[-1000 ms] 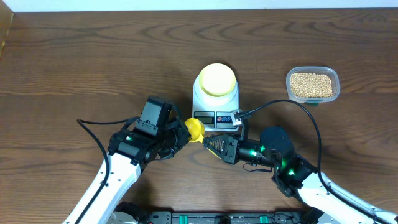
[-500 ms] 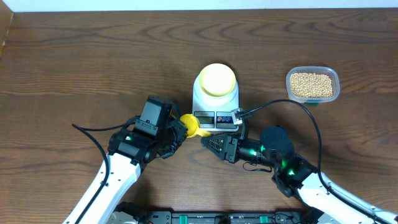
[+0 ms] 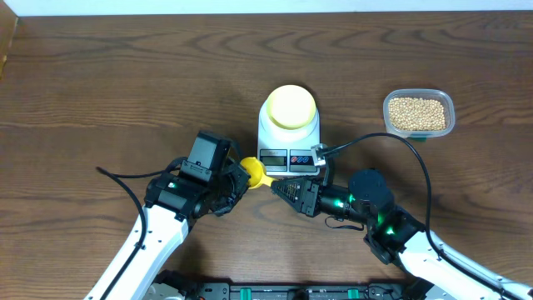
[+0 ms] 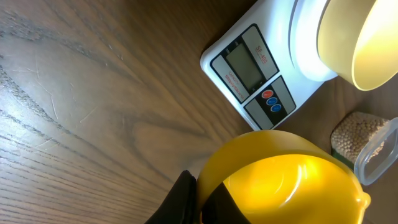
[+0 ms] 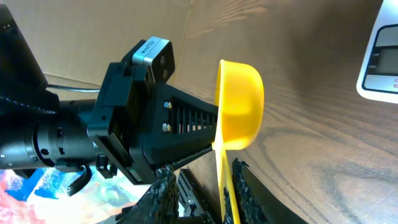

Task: Scoop item into bowl and weigh 50g on scale
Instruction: 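Close the right gripper on the scoop handle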

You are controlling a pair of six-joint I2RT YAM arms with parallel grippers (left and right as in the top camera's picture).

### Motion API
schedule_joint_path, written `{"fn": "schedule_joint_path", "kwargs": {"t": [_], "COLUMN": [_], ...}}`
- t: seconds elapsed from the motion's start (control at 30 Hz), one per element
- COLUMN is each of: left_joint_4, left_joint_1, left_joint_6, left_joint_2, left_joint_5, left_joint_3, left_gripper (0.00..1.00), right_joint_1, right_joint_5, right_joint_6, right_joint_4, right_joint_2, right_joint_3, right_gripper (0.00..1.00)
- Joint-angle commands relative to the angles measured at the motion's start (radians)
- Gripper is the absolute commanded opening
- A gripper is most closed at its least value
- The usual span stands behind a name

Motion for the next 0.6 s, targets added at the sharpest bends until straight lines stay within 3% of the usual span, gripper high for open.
{"fn": "schedule_joint_path", "kwargs": {"t": [0.0,0.57], "left_joint_4": [-0.003,0.019], "left_joint_1": [-0.004,-0.004], "left_joint_6": [-0.020,-0.043], "left_joint_2": [0.005,0.005], "left_joint_5": [-0.002,0.021], "left_joint_3": [-0.001,-0.001], "left_gripper": [0.07,0.07], "right_joint_1": [0.005,0.004], "right_joint_5": [0.022,0.023], "right_joint_6": [0.016,0.015], "right_joint_4": [0.002,-0.013], "right_joint_2": [0.003,0.006], "right_joint_3": [0.013,0.013], "right_gripper": [0.27,0.25]}}
